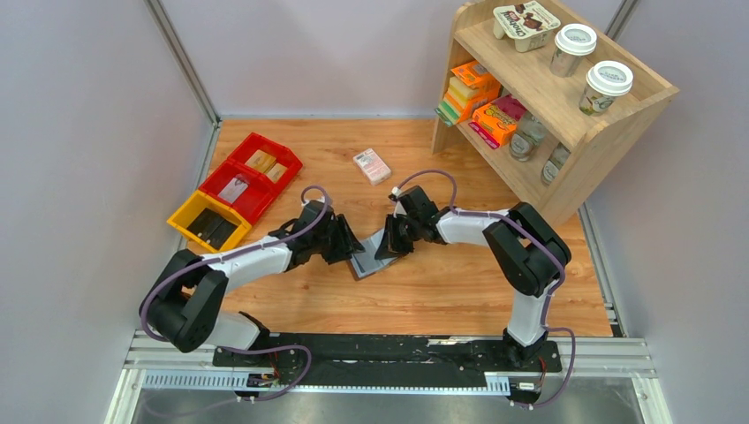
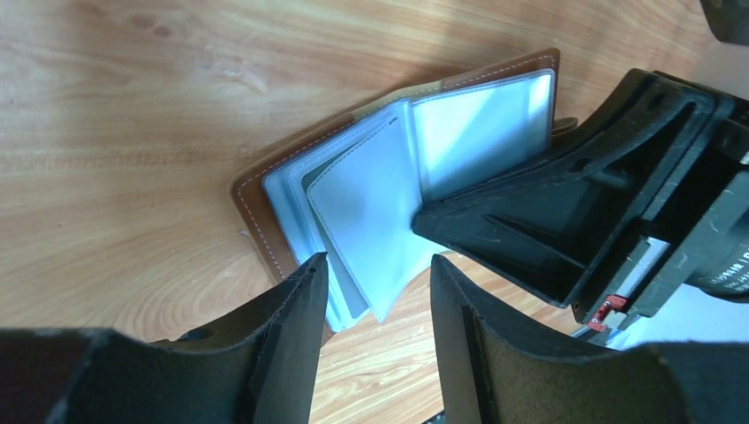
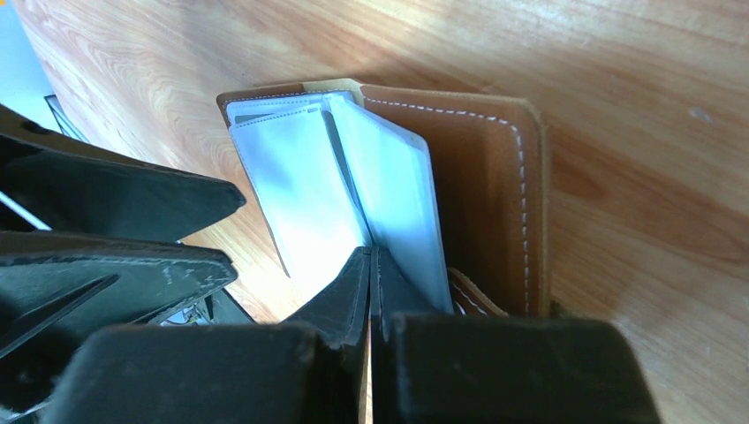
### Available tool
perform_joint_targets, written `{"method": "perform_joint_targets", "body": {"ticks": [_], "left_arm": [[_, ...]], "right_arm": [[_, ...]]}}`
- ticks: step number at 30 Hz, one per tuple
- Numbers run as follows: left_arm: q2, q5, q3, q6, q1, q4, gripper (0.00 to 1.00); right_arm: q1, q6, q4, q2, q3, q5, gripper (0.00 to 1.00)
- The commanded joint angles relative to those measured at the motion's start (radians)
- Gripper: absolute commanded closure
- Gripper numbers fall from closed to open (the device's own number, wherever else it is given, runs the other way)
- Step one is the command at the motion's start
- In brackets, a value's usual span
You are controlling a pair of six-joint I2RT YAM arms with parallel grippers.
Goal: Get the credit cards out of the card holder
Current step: Remove the credit card from the card holder.
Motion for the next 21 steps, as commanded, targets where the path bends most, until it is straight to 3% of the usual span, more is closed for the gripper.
{"method": "perform_joint_targets", "body": {"ticks": [1,21], "left_arm": [[-0.016,0.009,-0.051,-0.137,0.001,0.124,0.46],[0.016,0.032,-0.148,-0.248,0.0,0.294,0.49]], "right_arm": [[0.005,0.012,0.001,0.029,-0.044,0.032,1.0],[0.005,0.032,0.053,0.025,-0.085,0.004,1.0]]}}
